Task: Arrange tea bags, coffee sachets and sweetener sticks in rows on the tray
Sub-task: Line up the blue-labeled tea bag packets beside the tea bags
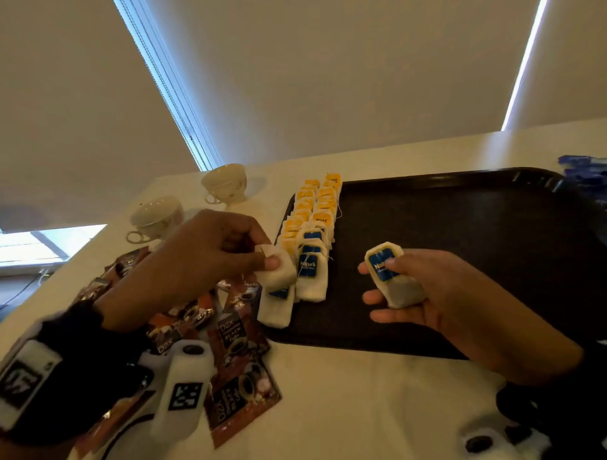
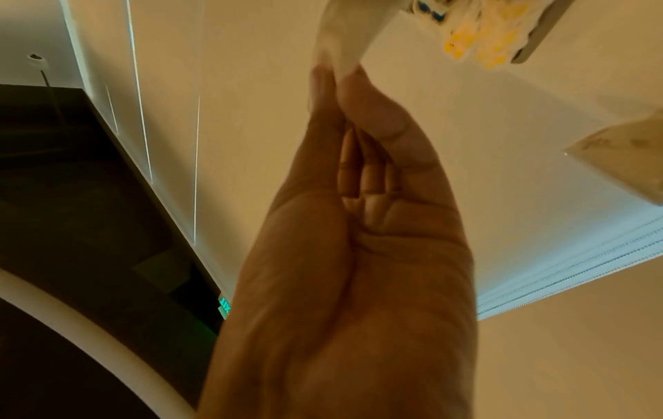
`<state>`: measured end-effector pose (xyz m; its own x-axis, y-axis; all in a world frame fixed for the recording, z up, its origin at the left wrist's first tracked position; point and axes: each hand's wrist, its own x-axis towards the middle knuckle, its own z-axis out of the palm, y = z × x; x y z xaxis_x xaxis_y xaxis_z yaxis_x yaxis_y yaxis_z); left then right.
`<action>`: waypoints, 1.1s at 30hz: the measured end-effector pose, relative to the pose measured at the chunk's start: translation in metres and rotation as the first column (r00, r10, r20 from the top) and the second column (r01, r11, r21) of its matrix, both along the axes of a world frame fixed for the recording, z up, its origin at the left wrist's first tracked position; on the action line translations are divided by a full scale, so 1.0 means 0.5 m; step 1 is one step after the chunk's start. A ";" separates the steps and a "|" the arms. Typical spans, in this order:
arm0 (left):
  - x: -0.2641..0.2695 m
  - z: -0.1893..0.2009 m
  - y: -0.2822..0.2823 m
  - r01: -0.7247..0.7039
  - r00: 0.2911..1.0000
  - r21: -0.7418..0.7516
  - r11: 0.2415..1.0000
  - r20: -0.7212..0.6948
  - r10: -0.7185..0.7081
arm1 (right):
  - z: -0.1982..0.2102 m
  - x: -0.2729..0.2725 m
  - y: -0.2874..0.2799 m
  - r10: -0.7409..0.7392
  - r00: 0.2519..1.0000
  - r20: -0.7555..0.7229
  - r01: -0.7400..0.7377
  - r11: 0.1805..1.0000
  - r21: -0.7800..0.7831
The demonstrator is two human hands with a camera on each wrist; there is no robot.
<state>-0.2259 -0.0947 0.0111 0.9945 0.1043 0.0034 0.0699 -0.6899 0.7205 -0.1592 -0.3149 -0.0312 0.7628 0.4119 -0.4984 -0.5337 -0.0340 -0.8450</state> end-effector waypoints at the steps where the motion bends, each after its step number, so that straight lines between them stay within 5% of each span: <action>1: 0.000 0.001 -0.002 0.040 0.998 0.007 0.999 -0.055 -0.040 | 0.002 0.000 -0.005 -0.006 0.999 0.033 0.007 1.000 -0.008; 7: 0.006 0.005 0.004 0.138 0.950 -0.027 0.990 -0.280 -0.140 | 0.010 0.005 -0.025 0.014 0.988 0.153 -0.007 0.999 -0.045; 16: 0.060 -0.026 -0.033 0.213 0.908 -0.018 0.977 -0.367 -0.204 | 0.001 0.008 -0.043 0.136 0.948 0.289 -0.105 0.987 -0.121; 19: 0.088 -0.037 -0.031 0.277 0.913 0.081 0.957 -0.332 -0.236 | -0.003 0.013 -0.047 0.176 0.921 0.349 -0.130 0.980 -0.151; 23: 0.126 -0.065 -0.022 0.295 0.941 0.404 0.866 -0.278 -0.190 | -0.005 0.015 -0.053 0.214 0.891 0.400 -0.155 0.972 -0.174; 27: 0.127 -0.068 -0.020 0.288 0.956 0.479 0.829 -0.198 -0.218 | -0.006 0.019 -0.055 0.211 0.889 0.406 -0.156 0.974 -0.164; 31: 0.096 -0.036 -0.047 0.209 0.970 0.359 0.910 0.041 -0.239 | -0.009 0.018 -0.055 0.222 0.880 0.419 -0.171 0.973 -0.157; 33: 0.077 -0.027 -0.073 0.288 0.954 0.223 0.931 0.016 -0.299 | -0.009 0.014 -0.055 0.241 0.872 0.425 -0.193 0.969 -0.153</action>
